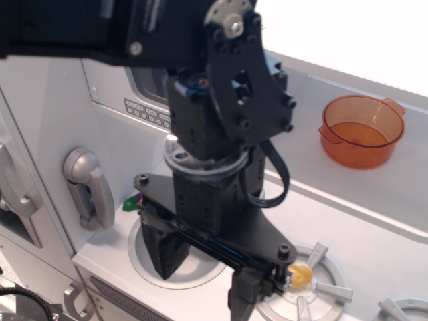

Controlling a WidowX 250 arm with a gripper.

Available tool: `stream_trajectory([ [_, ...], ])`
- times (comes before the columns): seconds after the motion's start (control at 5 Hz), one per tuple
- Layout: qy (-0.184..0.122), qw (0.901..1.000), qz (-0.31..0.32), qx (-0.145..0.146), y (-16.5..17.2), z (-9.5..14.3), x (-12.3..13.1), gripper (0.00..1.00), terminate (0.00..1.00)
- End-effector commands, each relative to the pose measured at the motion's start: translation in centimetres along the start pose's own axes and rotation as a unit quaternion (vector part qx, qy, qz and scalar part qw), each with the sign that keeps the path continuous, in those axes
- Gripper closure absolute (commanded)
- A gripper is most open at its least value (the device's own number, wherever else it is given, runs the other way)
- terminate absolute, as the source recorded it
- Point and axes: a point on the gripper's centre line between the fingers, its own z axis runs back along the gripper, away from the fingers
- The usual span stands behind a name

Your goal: Open microwave

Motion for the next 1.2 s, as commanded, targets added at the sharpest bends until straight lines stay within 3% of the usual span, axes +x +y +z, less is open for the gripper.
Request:
stream_trajectory([
  [0.0,0.000,1.0000,0.000,0.000,0.0,0.0,0.0,0.00,0.00],
  [0.2,-0.037,0.9991,0.001,-0.022,1.8,3.2,1.9,0.00,0.00],
  [0.6,-0.094,0.9946,0.031,-0.032,5.6,6.9,5.7,0.00,0.00],
  [0.8,-0.113,0.9914,0.057,-0.034,6.9,8.4,7.3,0.00,0.00],
  [1.0,-0.116,0.9912,0.059,-0.021,7.6,8.0,8.1,0.00,0.00],
])
